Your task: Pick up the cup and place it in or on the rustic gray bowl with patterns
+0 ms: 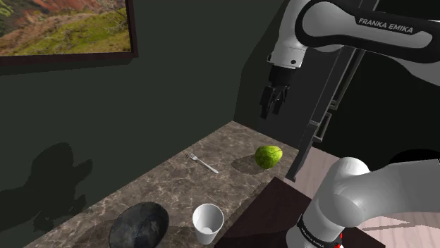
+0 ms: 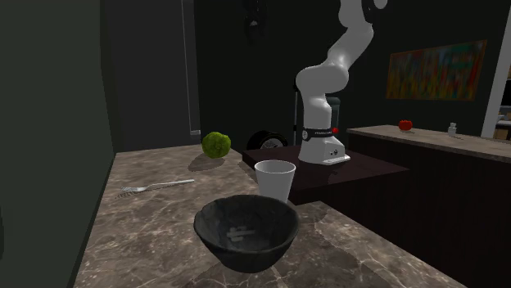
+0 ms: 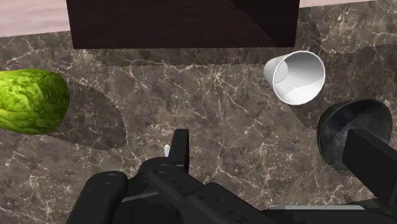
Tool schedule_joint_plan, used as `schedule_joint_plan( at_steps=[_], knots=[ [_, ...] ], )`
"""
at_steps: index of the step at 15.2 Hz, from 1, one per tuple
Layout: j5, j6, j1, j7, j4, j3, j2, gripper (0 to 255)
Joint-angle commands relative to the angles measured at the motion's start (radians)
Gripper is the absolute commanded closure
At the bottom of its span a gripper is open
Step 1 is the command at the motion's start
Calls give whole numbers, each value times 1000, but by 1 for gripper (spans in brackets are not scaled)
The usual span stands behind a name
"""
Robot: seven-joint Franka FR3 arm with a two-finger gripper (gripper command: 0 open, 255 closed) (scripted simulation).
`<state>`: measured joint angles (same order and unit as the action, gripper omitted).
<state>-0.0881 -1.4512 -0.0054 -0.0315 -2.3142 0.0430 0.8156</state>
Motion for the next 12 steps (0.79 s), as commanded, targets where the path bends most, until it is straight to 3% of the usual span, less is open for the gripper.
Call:
schedule_joint_plan(
  at_steps=[1,12],
  knots=[
    [0,0,0,0,0,0,0,0],
    [-100,-369,51,13,-363,-77,16,0]
  ],
)
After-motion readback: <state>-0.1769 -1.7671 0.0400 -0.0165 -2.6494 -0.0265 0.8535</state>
